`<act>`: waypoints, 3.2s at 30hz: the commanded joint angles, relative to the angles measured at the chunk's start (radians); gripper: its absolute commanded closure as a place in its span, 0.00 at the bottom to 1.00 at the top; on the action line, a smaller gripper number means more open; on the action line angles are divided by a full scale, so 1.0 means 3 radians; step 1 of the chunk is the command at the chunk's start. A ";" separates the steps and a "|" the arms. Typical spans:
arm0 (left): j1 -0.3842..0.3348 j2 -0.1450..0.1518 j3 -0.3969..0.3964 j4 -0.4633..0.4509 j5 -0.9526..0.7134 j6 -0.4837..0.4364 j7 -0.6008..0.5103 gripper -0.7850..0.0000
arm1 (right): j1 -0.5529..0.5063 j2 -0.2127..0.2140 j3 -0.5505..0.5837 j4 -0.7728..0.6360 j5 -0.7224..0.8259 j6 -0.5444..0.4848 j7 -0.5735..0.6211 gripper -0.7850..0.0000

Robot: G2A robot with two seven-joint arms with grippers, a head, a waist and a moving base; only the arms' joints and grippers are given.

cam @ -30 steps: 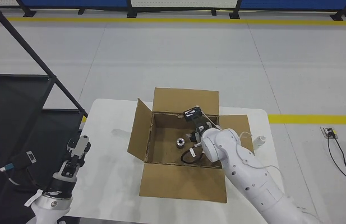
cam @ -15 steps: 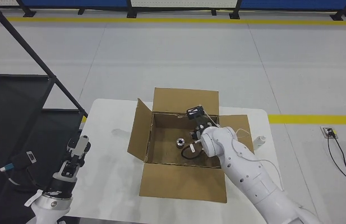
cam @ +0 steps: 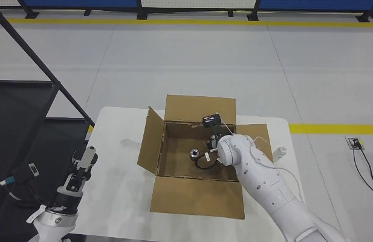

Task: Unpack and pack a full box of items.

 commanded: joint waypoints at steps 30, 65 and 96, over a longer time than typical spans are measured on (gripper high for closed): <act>0.0000 0.0000 0.0000 0.0000 0.0000 0.0000 0.0000 0.00 | -0.2934 0.0550 0.2548 -0.4618 -0.1106 0.0117 0.0454 1.00; 0.0000 0.0000 0.0000 0.0000 0.0000 0.0000 0.0000 0.00 | -0.2527 0.0671 0.2765 -0.2468 -0.0716 -0.0835 0.0666 0.28; 0.0189 0.0014 -0.0089 0.0052 -0.0094 -0.0020 0.0136 0.00 | -0.1351 0.0467 0.0643 -0.2695 -0.0340 -0.0936 0.0533 0.00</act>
